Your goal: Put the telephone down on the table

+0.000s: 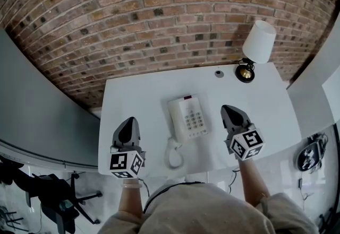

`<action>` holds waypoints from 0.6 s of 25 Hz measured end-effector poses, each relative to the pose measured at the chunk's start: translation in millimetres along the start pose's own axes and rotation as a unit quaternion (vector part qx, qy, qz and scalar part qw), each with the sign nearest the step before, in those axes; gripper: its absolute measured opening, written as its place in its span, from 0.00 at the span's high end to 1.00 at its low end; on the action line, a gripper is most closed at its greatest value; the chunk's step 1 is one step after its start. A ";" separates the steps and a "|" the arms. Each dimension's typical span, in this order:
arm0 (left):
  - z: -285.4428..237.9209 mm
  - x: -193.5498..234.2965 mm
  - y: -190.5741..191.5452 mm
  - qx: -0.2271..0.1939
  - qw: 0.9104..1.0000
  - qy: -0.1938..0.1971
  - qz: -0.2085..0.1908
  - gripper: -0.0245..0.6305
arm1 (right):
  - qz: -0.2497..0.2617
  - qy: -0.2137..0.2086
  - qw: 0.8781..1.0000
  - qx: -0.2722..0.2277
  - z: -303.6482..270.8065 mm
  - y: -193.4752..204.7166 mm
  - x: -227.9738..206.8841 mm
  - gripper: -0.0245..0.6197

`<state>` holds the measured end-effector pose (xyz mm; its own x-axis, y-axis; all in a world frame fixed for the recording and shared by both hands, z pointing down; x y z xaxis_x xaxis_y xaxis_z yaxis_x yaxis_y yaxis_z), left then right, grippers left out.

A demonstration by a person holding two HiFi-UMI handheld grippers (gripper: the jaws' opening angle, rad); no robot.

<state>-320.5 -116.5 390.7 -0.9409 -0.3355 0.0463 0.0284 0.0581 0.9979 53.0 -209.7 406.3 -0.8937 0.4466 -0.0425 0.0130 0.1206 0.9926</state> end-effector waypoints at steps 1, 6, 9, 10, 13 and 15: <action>0.3 0.5 0.0 0.000 1.000 -0.002 0.001 0.96 | 0.000 -0.001 1.000 0.000 -0.4 0.2 0.0 0.95; 0.4 2.1 -0.4 -0.001 1.000 -0.013 -0.002 0.96 | -0.004 -0.002 1.000 0.002 -1.9 2.0 -0.8 0.95; 0.3 3.2 -0.9 -0.003 1.000 -0.017 0.000 0.96 | -0.007 -0.002 1.000 0.004 -2.3 3.8 -0.7 0.95; 0.4 3.1 -0.8 -0.003 1.000 -0.017 0.000 0.96 | -0.008 -0.002 1.000 0.004 -2.1 4.7 -0.6 0.95; 0.3 3.0 -0.4 0.000 1.000 -0.016 -0.003 0.96 | -0.010 0.000 1.000 0.004 -2.0 6.8 -0.1 0.95; -0.6 3.1 -0.2 0.001 1.000 -0.016 -0.005 0.96 | -0.011 0.000 1.000 0.005 -2.9 7.5 -0.2 0.95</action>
<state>-323.2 -118.1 390.7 -0.9514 -0.3060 0.0357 0.0191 0.0570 0.9982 52.0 -211.4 414.0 -0.8938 0.4439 -0.0635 -0.0016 0.1384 0.9904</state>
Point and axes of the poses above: the fingertips, and each gripper's own axes: z backward along the fingers, x to its left, y out of its underside, the point moved 9 cm from there along z, backward along the fingers, and after that the axes turned 12 degrees about y, right-handed, at the moved point
